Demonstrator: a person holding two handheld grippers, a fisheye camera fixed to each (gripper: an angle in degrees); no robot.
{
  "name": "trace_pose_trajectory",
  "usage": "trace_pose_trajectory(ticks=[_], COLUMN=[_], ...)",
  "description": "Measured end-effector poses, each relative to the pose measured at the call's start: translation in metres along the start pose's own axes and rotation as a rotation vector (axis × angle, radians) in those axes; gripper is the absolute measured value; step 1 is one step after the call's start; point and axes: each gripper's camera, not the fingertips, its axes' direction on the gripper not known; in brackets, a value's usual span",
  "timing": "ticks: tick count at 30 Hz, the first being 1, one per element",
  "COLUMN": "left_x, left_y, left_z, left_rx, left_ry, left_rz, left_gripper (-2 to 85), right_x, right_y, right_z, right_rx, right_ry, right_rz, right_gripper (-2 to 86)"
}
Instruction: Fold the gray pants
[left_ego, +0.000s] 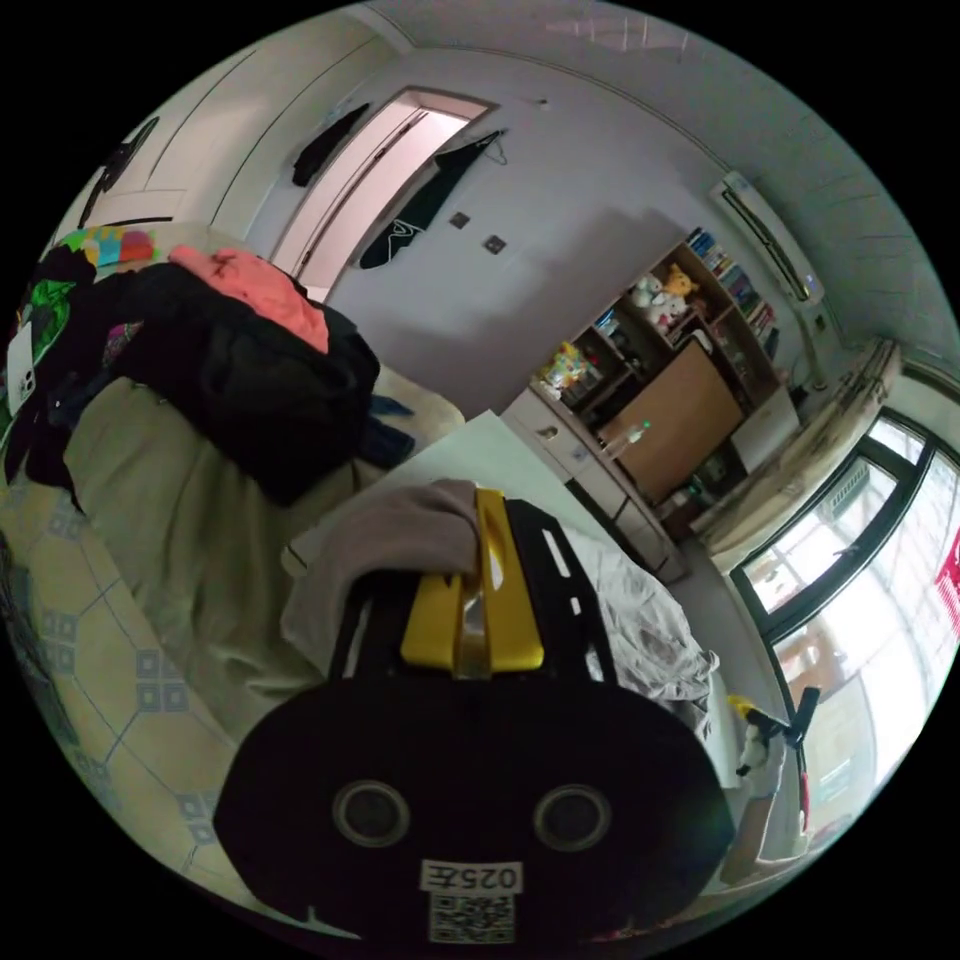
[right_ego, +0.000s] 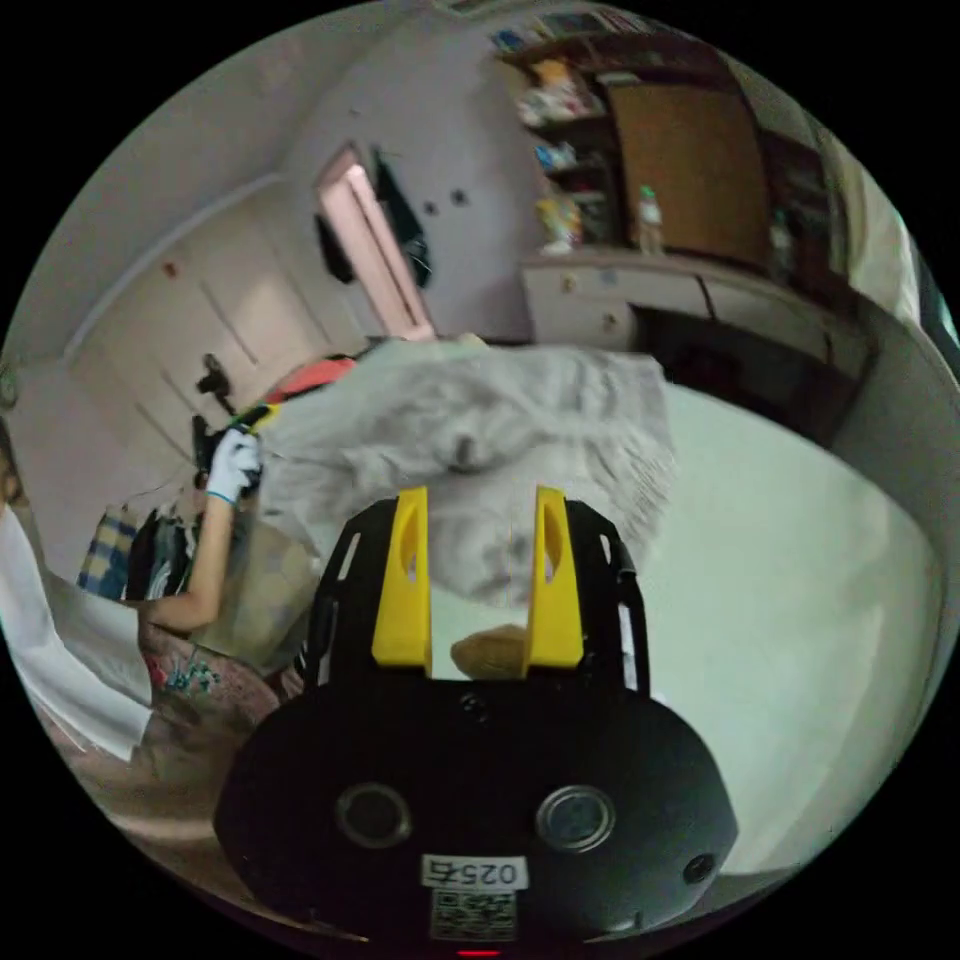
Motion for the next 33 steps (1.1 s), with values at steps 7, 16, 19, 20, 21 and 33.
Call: trace_pose_trajectory(ticks=[7, 16, 19, 20, 21, 33], left_x=[0.004, 0.015, 0.043, 0.052, 0.073, 0.255], left_y=[-0.004, -0.017, -0.024, -0.025, -0.026, 0.043], left_z=[0.041, 0.070, 0.104, 0.113, 0.124, 0.259], left_rx=[-0.094, -0.210, -0.343, -0.380, -0.387, -0.597], left_ry=[-0.175, -0.227, -0.230, -0.243, -0.269, -0.329], left_rz=[0.079, 0.067, 0.111, 0.138, 0.190, 0.673], left_gripper=[-1.1, -1.1, -1.1, -1.1, -1.1, -0.9], right_x=[0.011, -0.038, -0.024, -0.018, -0.003, 0.105], right_y=[-0.016, -0.068, -0.062, -0.059, -0.050, 0.132], right_z=[0.017, 0.021, 0.006, 0.001, -0.012, -0.162], right_rx=[-0.060, -0.256, -0.307, -0.316, -0.318, -0.225], right_ry=[0.080, 0.482, 0.555, 0.562, 0.574, 0.392], right_rz=[0.054, -0.237, -0.213, -0.195, -0.148, 0.400], right_gripper=[16.5, -0.4, -0.8, -0.9, -0.9, -0.8])
